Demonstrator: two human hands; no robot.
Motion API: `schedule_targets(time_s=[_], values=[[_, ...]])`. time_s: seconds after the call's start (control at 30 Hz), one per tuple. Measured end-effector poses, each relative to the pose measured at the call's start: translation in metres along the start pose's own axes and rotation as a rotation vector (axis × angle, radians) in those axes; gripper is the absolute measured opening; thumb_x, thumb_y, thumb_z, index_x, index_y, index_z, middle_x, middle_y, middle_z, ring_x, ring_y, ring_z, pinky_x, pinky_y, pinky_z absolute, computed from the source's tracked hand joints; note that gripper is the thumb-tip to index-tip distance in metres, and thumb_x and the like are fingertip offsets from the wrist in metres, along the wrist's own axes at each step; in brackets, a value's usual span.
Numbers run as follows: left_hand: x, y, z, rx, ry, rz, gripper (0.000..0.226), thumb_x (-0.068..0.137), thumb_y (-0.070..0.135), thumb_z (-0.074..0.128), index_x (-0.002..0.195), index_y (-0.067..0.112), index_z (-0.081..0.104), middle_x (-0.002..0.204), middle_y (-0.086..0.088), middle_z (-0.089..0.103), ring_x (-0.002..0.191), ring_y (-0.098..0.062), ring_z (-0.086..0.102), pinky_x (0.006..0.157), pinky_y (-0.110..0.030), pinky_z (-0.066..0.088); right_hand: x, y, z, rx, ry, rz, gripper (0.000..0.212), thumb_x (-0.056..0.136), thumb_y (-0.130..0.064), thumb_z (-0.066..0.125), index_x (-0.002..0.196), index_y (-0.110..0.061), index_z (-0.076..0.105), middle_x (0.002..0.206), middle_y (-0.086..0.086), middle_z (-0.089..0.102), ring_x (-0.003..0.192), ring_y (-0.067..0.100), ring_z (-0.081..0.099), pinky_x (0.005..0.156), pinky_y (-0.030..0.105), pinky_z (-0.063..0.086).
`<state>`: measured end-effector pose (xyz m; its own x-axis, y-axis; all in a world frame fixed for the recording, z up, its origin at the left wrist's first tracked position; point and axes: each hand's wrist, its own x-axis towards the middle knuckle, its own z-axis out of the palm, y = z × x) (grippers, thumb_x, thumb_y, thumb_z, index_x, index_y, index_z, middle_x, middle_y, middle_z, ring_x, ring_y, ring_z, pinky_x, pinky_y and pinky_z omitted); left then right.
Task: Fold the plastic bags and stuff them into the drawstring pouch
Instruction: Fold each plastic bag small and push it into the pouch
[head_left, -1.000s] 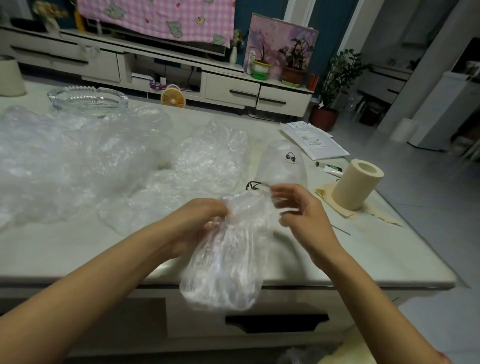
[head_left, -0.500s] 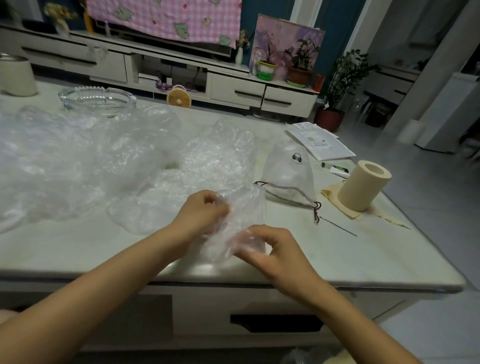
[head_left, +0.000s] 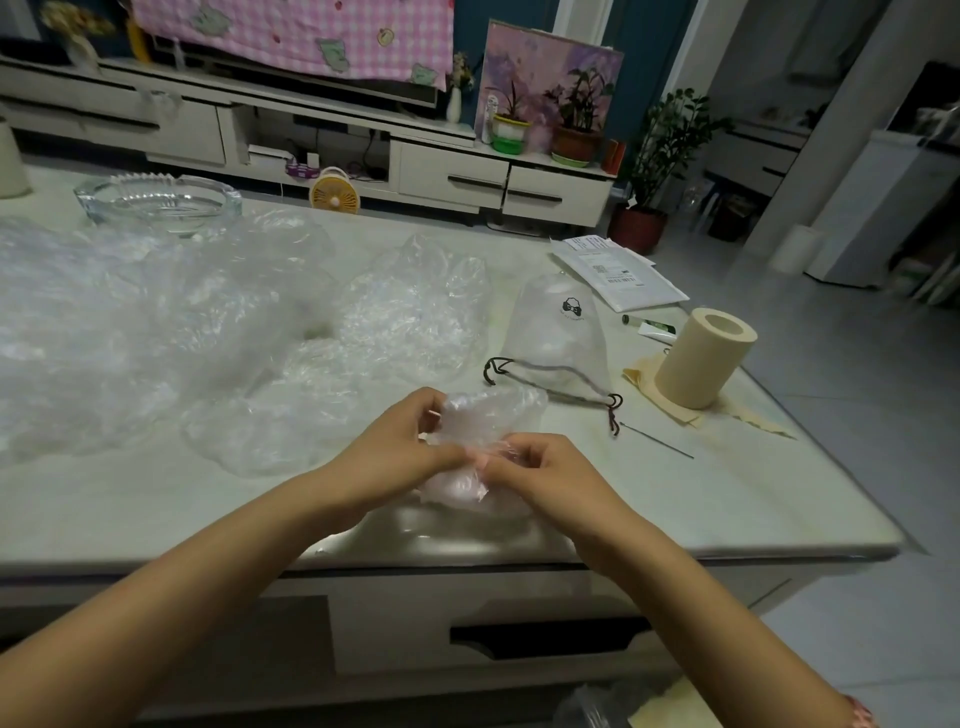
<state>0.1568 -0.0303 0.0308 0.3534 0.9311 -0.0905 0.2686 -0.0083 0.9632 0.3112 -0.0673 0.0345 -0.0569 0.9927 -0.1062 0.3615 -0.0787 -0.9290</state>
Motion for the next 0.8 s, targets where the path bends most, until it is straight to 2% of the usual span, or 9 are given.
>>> schedule_targets(time_s=[0.07,0.13,0.2,0.27,0.37,0.5,0.57,0.7,0.8], values=[[0.002,0.0,0.0,-0.022,0.075,0.019,0.018,0.085,0.006,0.064,0.101,0.008,0.054,0.092,-0.001,0.064,0.066,-0.007,0.061,0.052,-0.016,0.046,-0.002,0.001,-0.002,0.023,0.118,-0.017,0.014,0.084,-0.016,0.069,0.082,-0.003,0.064,0.077,0.003,0.06,0.069,0.011,0.053,0.064,0.02,0.043],[0.002,0.0,-0.002,-0.094,0.072,0.022,0.014,0.087,0.001,0.06,0.099,0.006,0.055,0.086,0.0,0.064,0.056,-0.002,0.06,0.046,-0.015,0.044,-0.002,0.004,-0.005,-0.004,0.28,0.005,0.028,0.078,-0.022,0.076,0.098,-0.012,0.058,0.092,-0.005,0.06,0.076,0.005,0.055,0.064,0.017,0.044],[0.001,-0.001,-0.003,-0.134,0.046,0.017,0.014,0.086,0.0,0.061,0.097,0.007,0.057,0.083,0.002,0.065,0.055,0.0,0.06,0.046,-0.016,0.043,0.001,0.005,-0.01,0.145,0.231,0.082,0.053,0.071,-0.022,0.08,0.116,-0.014,0.051,0.11,-0.004,0.059,0.092,0.008,0.06,0.074,0.022,0.051],[0.0,-0.001,-0.001,-0.146,0.025,0.028,0.015,0.085,0.0,0.063,0.097,0.007,0.058,0.083,0.002,0.065,0.055,0.002,0.059,0.046,-0.014,0.041,0.002,0.003,-0.011,0.5,0.078,0.119,0.052,0.074,-0.008,0.074,0.121,-0.007,0.052,0.113,0.009,0.066,0.095,0.02,0.067,0.079,0.031,0.056],[0.0,-0.001,0.003,-0.146,0.046,0.072,0.017,0.083,-0.004,0.063,0.092,0.01,0.06,0.08,0.003,0.063,0.054,0.005,0.055,0.046,-0.011,0.039,0.004,-0.001,-0.01,0.687,0.001,0.119,0.028,0.082,0.011,0.057,0.107,-0.002,0.061,0.094,0.012,0.069,0.08,0.02,0.068,0.069,0.026,0.057],[-0.001,0.0,0.003,-0.167,0.098,0.139,0.032,0.08,-0.013,0.057,0.088,0.017,0.063,0.094,0.0,0.068,0.072,-0.008,0.06,0.054,-0.018,0.047,0.007,-0.004,-0.008,0.727,-0.051,0.158,0.015,0.082,0.009,0.054,0.083,-0.003,0.063,0.085,0.012,0.067,0.075,0.021,0.064,0.068,0.028,0.054],[-0.002,0.001,0.003,-0.166,0.135,0.182,0.037,0.079,-0.018,0.053,0.078,0.017,0.065,0.096,0.003,0.07,0.075,-0.011,0.063,0.059,-0.018,0.049,0.007,-0.006,-0.012,0.725,-0.074,0.182,0.025,0.08,0.011,0.051,0.067,-0.007,0.063,0.079,0.009,0.068,0.071,0.019,0.064,0.067,0.027,0.053],[-0.003,0.005,0.001,-0.096,0.155,0.28,0.054,0.076,-0.023,0.046,0.053,0.023,0.062,0.097,0.007,0.069,0.083,0.004,0.062,0.063,-0.008,0.045,0.007,-0.011,-0.028,0.807,-0.135,0.169,0.031,0.068,0.001,0.04,0.063,-0.003,0.07,0.112,0.02,0.067,0.113,0.033,0.058,0.103,0.044,0.039],[-0.005,0.005,0.0,0.002,0.117,0.362,0.059,0.073,-0.023,0.043,0.048,0.027,0.062,0.1,0.006,0.066,0.088,0.009,0.058,0.071,-0.002,0.041,0.006,-0.012,-0.036,0.622,-0.1,0.169,0.024,0.073,-0.016,0.054,0.083,-0.008,0.075,0.108,0.011,0.07,0.112,0.026,0.059,0.096,0.04,0.043]])
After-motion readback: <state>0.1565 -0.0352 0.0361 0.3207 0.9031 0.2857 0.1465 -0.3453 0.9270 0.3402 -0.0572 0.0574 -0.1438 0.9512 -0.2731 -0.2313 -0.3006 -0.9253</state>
